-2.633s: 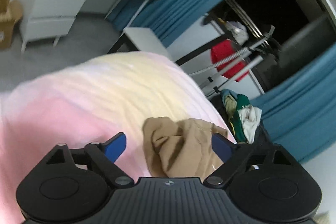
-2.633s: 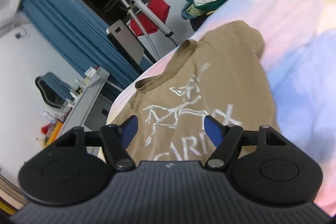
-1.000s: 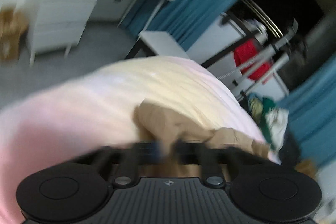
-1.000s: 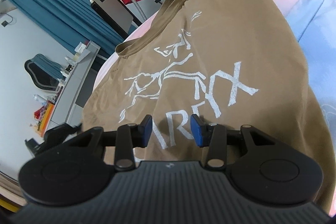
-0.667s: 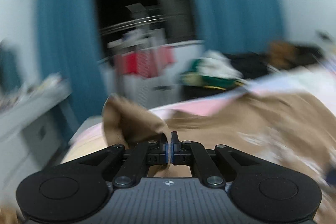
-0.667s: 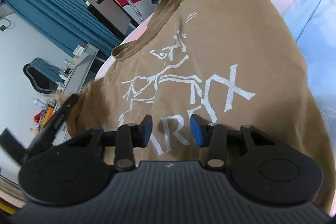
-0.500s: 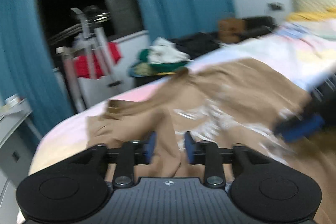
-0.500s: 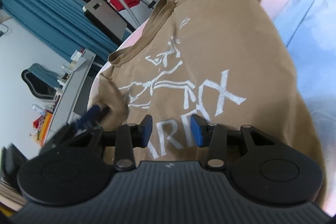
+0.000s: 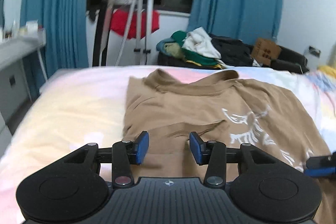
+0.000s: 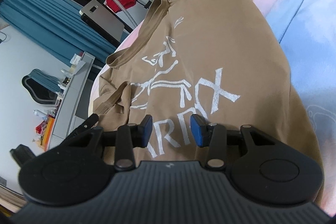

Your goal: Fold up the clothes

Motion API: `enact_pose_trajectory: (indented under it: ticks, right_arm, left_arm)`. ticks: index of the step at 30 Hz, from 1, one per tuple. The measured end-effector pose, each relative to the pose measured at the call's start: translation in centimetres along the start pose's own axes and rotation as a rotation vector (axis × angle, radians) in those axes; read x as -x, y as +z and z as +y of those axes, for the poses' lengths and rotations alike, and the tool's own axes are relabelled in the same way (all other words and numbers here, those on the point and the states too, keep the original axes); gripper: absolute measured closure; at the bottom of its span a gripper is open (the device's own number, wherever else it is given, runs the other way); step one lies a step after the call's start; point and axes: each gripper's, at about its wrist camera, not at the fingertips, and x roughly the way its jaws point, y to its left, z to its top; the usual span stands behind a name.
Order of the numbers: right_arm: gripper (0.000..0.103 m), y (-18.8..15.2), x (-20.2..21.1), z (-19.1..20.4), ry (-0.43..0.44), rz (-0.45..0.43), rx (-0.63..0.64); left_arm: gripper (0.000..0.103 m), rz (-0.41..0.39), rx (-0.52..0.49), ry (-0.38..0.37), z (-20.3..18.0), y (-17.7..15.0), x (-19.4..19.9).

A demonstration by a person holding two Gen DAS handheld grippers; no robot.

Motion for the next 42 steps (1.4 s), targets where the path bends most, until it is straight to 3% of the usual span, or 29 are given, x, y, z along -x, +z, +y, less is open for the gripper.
enact_pose_trajectory:
  ticks: [2,8,11,12,13,14,15,17,22,26,29,32,33,34,37,42]
  right_arm:
    - [0.06,-0.1,-0.1,0.0,-0.004,0.003,0.002]
    - [0.06,-0.3,-0.3,0.1,-0.008,0.005,0.008]
    - [0.06,-0.3,-0.4,0.1,-0.01,0.002,0.017]
    - [0.06,-0.3,-0.4,0.2,-0.011,0.002,0.02]
    - [0.06,-0.3,-0.4,0.2,-0.012,0.001,0.023]
    - [0.06,-0.3,-0.5,0.2,-0.013,0.0,0.026]
    - [0.061,-0.3,-0.5,0.2,-0.013,-0.001,0.029]
    - [0.062,-0.3,-0.6,0.3,-0.015,-0.002,0.035]
    - [0.06,-0.4,-0.7,0.4,-0.019,-0.006,0.05]
    - [0.06,-0.6,-0.7,0.6,-0.023,-0.01,0.068]
    - [0.06,-0.7,-0.7,0.9,-0.027,-0.012,0.083]
    - [0.06,-0.7,-0.6,1.0,-0.03,-0.015,0.091]
    - [0.06,-0.7,-0.5,1.0,-0.031,-0.016,0.091]
    - [0.06,-0.6,-0.5,0.9,-0.031,-0.016,0.09]
    - [0.06,-0.6,-0.5,0.9,-0.03,-0.016,0.085]
    - [0.06,-0.5,-0.8,1.1,-0.028,-0.008,0.091]
  left_arm:
    - [0.057,-0.007,-0.008,0.036,0.5,0.0,0.1]
    - [0.047,0.0,-0.021,0.02,0.6,0.1,-0.8]
    - [0.048,0.013,-0.04,0.026,-0.3,-0.1,-1.9]
    - [0.052,0.016,-0.045,0.033,-0.7,-0.3,-2.5]
    - [0.062,0.018,-0.052,0.045,-0.8,-0.4,-2.8]
    - [0.087,0.02,-0.06,0.058,-1.0,-0.5,-2.9]
    - [0.097,0.021,-0.068,0.071,-1.1,-0.6,-3.0]
    - [0.097,-0.004,-0.056,0.094,-1.1,-0.3,-2.4]
    - [0.098,-0.116,0.106,0.136,0.8,2.1,2.8]
    - [0.098,-0.189,0.298,0.246,5.4,2.8,6.7]
    - [0.099,-0.121,0.485,0.394,10.2,1.1,6.9]
    - [0.102,0.055,0.615,0.564,14.6,-1.9,5.0]
    - [0.102,0.114,0.643,0.611,15.9,-2.9,4.3]
    - [0.102,0.14,0.689,0.61,16.9,-3.7,4.2]
    - [0.1,0.116,0.821,0.541,18.2,-4.2,5.4]
    - [0.053,0.088,0.766,0.392,15.1,-2.2,7.5]
